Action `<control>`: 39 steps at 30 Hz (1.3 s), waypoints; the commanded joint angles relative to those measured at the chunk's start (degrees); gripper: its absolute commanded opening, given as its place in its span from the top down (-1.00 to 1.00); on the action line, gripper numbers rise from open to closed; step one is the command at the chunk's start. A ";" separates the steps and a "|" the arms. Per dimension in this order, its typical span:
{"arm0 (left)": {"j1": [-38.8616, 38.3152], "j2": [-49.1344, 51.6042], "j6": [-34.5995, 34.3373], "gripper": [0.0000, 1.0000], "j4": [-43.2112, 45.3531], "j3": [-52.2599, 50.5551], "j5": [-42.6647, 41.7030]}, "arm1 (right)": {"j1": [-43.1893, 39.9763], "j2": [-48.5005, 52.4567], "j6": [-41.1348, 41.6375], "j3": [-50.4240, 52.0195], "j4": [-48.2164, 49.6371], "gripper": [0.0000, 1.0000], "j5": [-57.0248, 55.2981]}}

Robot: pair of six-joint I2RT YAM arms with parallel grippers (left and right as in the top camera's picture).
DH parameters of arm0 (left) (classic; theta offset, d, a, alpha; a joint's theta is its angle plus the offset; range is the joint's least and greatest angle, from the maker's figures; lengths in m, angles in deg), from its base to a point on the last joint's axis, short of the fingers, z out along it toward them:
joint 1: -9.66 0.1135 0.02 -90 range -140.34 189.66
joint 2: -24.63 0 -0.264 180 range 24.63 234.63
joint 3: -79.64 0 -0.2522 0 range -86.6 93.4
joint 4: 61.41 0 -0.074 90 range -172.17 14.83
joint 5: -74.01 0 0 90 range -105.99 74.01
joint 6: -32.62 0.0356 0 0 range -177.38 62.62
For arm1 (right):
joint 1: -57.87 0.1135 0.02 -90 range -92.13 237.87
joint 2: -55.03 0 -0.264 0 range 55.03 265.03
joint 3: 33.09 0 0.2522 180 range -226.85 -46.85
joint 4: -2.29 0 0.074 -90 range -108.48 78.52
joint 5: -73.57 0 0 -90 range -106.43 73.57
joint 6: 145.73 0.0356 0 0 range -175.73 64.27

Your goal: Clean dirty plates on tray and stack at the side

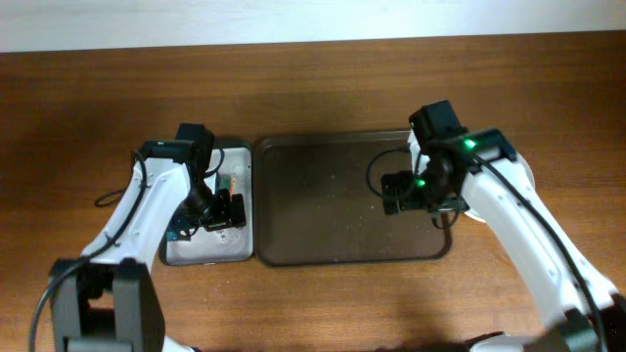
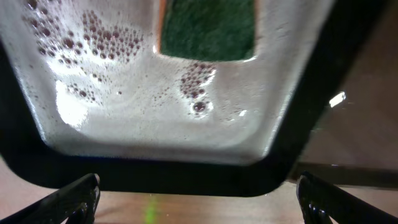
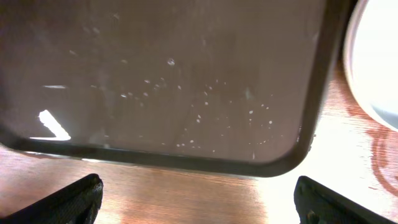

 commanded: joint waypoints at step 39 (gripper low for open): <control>-4.17 -65.96 1.09 -0.99 16.02 -22.67 4.76 | -3.28 -74.58 -3.13 41.20 36.57 -0.97 -13.73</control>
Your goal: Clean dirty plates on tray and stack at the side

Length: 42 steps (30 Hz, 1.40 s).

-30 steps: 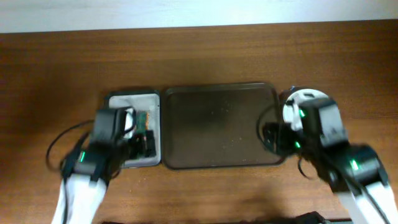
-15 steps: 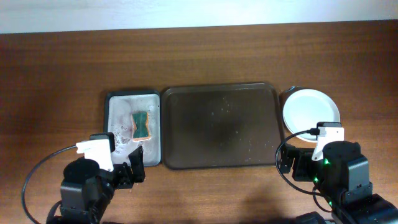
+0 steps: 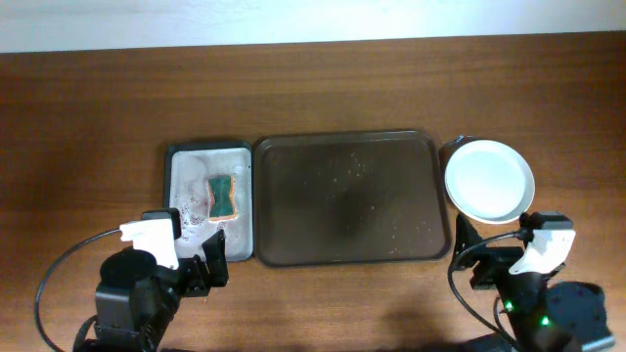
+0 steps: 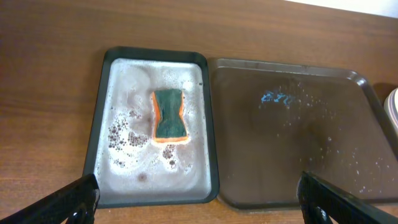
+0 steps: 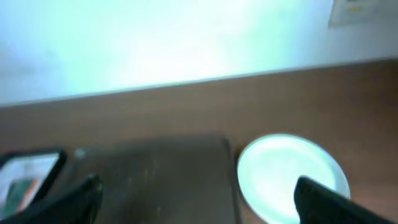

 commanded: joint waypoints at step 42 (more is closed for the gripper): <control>1.79 -5.84 2.29 -0.99 2.58 -6.27 4.98 | -9.07 -16.20 -9.27 40.04 34.77 -0.97 13.27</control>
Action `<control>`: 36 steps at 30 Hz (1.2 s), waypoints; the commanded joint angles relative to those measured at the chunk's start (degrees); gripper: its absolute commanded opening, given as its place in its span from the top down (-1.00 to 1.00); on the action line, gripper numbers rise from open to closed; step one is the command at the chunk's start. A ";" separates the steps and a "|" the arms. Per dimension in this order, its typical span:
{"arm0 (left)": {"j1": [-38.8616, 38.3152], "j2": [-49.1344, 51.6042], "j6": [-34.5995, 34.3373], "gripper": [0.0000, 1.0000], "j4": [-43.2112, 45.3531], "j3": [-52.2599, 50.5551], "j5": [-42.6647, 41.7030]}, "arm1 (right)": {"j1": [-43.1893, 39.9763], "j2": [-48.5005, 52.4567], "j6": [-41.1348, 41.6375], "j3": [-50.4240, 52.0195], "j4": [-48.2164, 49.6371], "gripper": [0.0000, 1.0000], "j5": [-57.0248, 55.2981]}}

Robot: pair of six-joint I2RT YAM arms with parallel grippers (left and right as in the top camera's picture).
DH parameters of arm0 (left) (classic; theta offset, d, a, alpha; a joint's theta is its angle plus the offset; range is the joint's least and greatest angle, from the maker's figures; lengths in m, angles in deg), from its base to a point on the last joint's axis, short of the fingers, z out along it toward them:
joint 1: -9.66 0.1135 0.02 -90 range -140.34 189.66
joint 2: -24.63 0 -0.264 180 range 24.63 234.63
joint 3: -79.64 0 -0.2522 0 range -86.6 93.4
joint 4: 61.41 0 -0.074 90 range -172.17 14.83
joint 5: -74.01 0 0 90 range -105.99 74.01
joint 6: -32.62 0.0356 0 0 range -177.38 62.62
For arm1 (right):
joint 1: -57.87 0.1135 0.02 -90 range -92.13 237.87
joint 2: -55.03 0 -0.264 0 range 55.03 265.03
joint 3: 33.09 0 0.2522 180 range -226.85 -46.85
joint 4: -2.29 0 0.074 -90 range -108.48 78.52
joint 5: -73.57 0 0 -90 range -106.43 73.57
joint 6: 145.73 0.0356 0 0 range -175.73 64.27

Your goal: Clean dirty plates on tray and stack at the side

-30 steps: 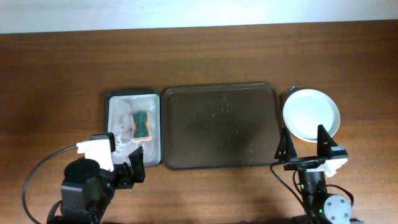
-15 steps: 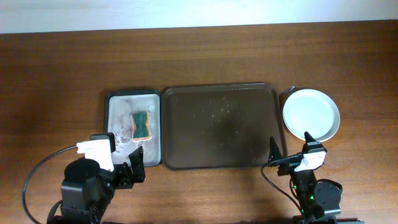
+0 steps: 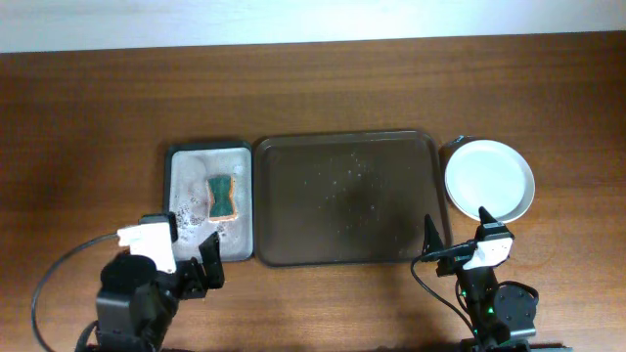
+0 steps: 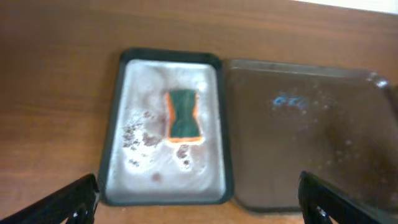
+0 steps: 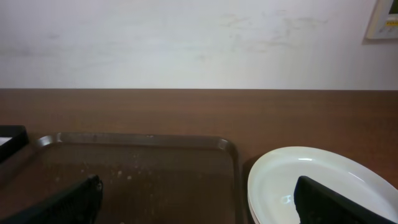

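Note:
The dark serving tray point(image 3: 344, 198) lies mid-table with only pale specks on it and no plates. To its right a clean white plate point(image 3: 489, 181) rests on the wood, and it also shows in the right wrist view point(image 5: 311, 180). A green-and-orange sponge point(image 3: 223, 198) lies in the foamy small tray point(image 3: 189, 186). My left gripper point(image 3: 186, 262) is pulled back at the near edge, open and empty, facing the small tray point(image 4: 143, 186). The right gripper point(image 3: 458, 240) is also back and open, between the big tray point(image 5: 137, 168) and the plate.
The small soapy tray sits directly against the big tray's left side. A grey sliver of something shows under the plate's far-left rim point(image 3: 454, 146). Both arm bases and cables occupy the near table edge. A pale wall stands behind the table.
The right arm has shifted left along the near edge, and its camera now looks level across the tray and plate instead of a blurred upward view. The left arm has barely moved.
At first my left gripper hung open low over the foamy tray by the sponge, and the right hung open over the big tray's right end. Later both arms were back at the near edge, sponge in its tray, plate beside the big tray. That holds now.

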 commanded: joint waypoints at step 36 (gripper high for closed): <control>5.29 -29.73 17.94 -0.99 47.91 -45.68 -2.21 | -0.35 -0.48 -0.17 0.28 -0.24 -0.97 0.96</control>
